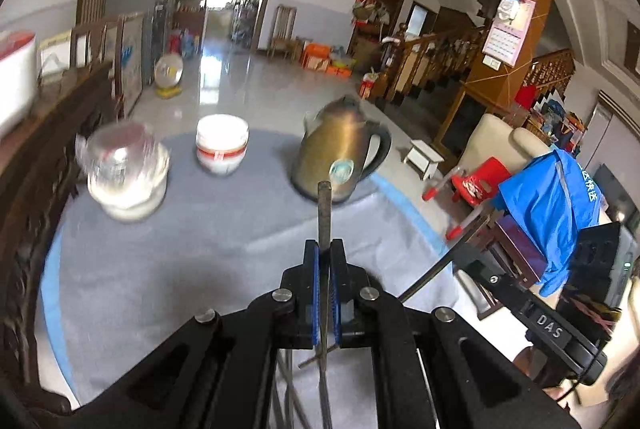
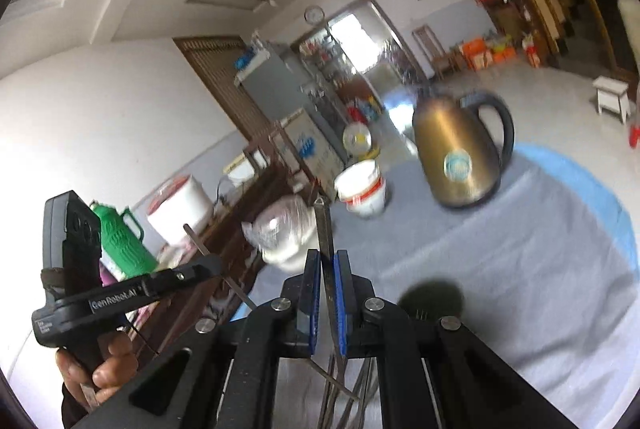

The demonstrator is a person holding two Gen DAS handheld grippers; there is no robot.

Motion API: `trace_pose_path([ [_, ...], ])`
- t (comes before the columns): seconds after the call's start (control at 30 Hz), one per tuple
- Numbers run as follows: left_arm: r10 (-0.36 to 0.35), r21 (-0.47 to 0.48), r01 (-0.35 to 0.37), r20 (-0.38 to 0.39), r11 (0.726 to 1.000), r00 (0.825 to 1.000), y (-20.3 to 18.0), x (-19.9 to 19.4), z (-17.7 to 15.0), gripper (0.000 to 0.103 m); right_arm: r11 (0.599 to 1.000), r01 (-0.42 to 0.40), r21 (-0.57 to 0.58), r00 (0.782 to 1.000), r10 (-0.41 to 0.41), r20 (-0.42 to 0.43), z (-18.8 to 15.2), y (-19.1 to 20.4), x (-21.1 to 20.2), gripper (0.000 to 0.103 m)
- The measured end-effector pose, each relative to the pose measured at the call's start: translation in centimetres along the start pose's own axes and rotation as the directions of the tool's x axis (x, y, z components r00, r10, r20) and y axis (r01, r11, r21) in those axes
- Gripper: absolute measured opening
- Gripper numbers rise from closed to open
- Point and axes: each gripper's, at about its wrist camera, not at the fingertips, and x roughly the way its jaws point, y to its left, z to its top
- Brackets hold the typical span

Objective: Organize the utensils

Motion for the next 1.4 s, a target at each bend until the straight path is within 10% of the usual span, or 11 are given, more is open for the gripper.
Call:
trace_pose_path([
  [0.43,-0.009,0.040,0.005,0.103,0.999,0.995,-5.3,4.4,4.6,0.006,0.987,0.146,-0.066,0.982,-0.136,0.135,5.5,-0.4,0.1,0.008],
  [0.77,0.029,0.034,-0.027,-0.082,0.999,0.996,-3.5,10.3,0.7,0.007,0.977,0.206,-0.059,0.976,-0.209,-0.052,1.2,-4.1,4.8,0.009],
  [0.87,0.026,0.041,-0.022,-0.110,0.999,0.994,-3.0,10.0,0.0,0.030,0.984,0.180,-0.011,0.973,-0.180,-0.145,0.1,-5.0,5.8,0.010],
  [0.9,0.026,0.044,-0.021,-0.111,0.999,0.994,-2.7,9.6,-0.3,0.049,0.984,0.179,0.003,0.971,-0.176,-0.162,-0.1,-5.2,5.9,0.013],
  [0.97,0.042,0.039,-0.038,-0.090,0.999,0.995,-1.7,8.3,-0.7,0.057,0.987,0.152,0.048,0.972,-0.141,-0.189,-0.9,-6.0,5.4,0.024],
  [1.03,0.052,0.039,-0.049,-0.081,0.998,0.995,-0.2,6.9,-1.5,0.057,0.989,0.136,0.061,0.976,-0.123,-0.177,-1.6,-6.0,4.3,0.070],
  [1.07,0.061,0.030,-0.059,-0.082,0.998,0.995,0.6,6.4,-1.8,0.057,0.990,0.125,0.066,0.983,-0.115,-0.145,-2.1,-5.9,3.2,0.077],
  [1.4,0.220,-0.218,-0.273,-0.239,0.937,0.946,11.4,2.3,-13.1,0.057,0.990,0.052,0.129,0.984,-0.028,-0.178,-9.4,-5.6,-0.9,0.064],
])
